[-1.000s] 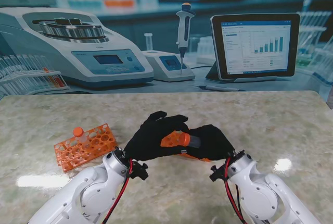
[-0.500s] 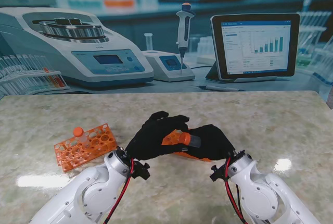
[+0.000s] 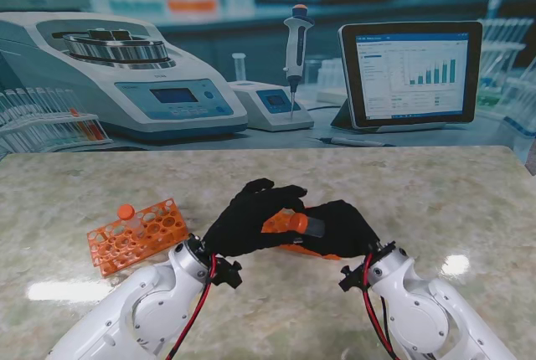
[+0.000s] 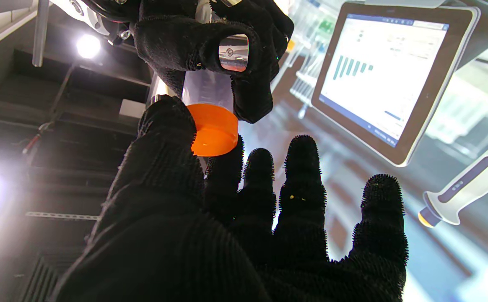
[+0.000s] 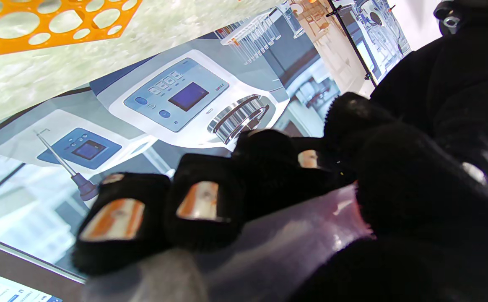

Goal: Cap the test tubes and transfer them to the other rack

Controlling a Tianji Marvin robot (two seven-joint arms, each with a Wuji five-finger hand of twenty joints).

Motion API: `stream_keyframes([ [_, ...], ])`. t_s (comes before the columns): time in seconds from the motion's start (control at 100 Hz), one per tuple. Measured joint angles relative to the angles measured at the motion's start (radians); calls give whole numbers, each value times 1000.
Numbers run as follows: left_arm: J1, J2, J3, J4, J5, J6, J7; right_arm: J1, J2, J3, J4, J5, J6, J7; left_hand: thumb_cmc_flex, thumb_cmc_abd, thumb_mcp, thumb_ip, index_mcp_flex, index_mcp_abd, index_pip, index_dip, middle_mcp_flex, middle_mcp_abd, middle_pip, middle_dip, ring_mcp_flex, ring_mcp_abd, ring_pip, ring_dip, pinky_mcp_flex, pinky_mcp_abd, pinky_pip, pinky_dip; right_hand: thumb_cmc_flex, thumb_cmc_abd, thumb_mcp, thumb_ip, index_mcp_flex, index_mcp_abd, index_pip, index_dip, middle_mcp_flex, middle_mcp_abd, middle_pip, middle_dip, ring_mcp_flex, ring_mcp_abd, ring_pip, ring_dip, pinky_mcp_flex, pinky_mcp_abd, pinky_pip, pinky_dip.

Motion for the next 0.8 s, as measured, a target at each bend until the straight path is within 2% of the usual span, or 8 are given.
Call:
stream_keyframes([
  [0.18, -5, -1, 1, 9, 12, -22, 15, -1, 0, 0, 0, -1, 0, 1, 22, -70, 44, -9, 20, 9, 4, -30, 0, 1, 0, 0, 0, 0, 1, 0, 13, 0, 13, 0, 0, 0, 0, 0, 0, 0, 0, 0, 0, 0, 0, 0, 0, 0, 0, 0, 0, 0, 1, 2],
  [0.38, -9, -1, 1, 13, 12, -30, 14, -2, 0, 0, 0, -3, 0, 1, 25, -88, 68, -9, 20, 9, 4, -36, 0, 1, 0, 0, 0, 0, 1, 0, 13, 0, 27, 0, 0, 0, 0, 0, 0, 0, 0, 0, 0, 0, 0, 0, 0, 0, 0, 0, 0, 0, 1, 2],
  [0.4, -9, -1, 1, 13, 14, -31, 14, -2, 0, 0, 0, -3, 0, 1, 25, -89, 75, -20, 20, 9, 2, -36, 0, 1, 0, 0, 0, 0, 1, 0, 13, 0, 28, 0, 0, 0, 0, 0, 0, 0, 0, 0, 0, 0, 0, 0, 0, 0, 0, 0, 0, 0, 1, 2],
  [0.45, -9, -1, 0, 14, 17, -33, 15, -2, 0, 0, 0, -3, 0, 1, 25, -90, 84, -21, 20, 9, -9, -36, 0, 1, 0, -1, 0, 0, 1, -7, 13, 0, 31, 0, 0, 0, 0, 0, 0, 0, 0, 0, 0, 0, 0, 0, 0, 0, 0, 0, 0, 0, 1, 2],
  [0.49, -10, -1, 0, 15, 17, -35, 15, -2, 0, 0, 0, -3, 0, 1, 25, -99, 120, -47, 21, 9, -26, -36, 0, 1, -1, -3, 0, 0, 1, -12, 13, 0, 40, 0, 0, 0, 0, 0, 0, 0, 0, 0, 0, 0, 0, 0, 0, 0, 0, 0, 0, 0, 1, 2],
  [0.59, -11, -1, 0, 17, 17, -45, 15, -2, 0, 0, 0, -3, 0, 0, 25, -117, 183, -58, 30, 9, -66, -36, 0, 1, -2, -9, 0, 0, -4, -23, 13, 0, 42, 0, 0, 0, 0, 0, 0, 0, 0, 0, 0, 0, 0, 0, 0, 0, 0, 0, 0, 0, 1, 2],
  [0.61, -11, -1, 0, 17, 17, -46, 14, -2, 0, 0, 0, -3, 0, 0, 25, -121, 197, -70, 30, 9, -72, -36, 0, 1, -2, -11, 0, 0, -8, -25, 13, 0, 46, 0, 0, 0, 0, 0, 0, 0, 0, 0, 0, 0, 0, 0, 0, 0, 0, 0, 0, 0, 1, 2],
  [0.8, -10, -1, -4, 22, 25, -63, 14, -2, 0, 0, 0, -3, 0, -1, 25, -129, 258, -70, 30, 7, -119, -36, -1, 1, -5, -14, -5, 0, -17, -36, 13, 0, 53, 0, 0, 0, 0, 0, 0, 0, 0, 0, 0, 0, 0, 0, 0, 0, 0, 0, 0, 0, 1, 2],
])
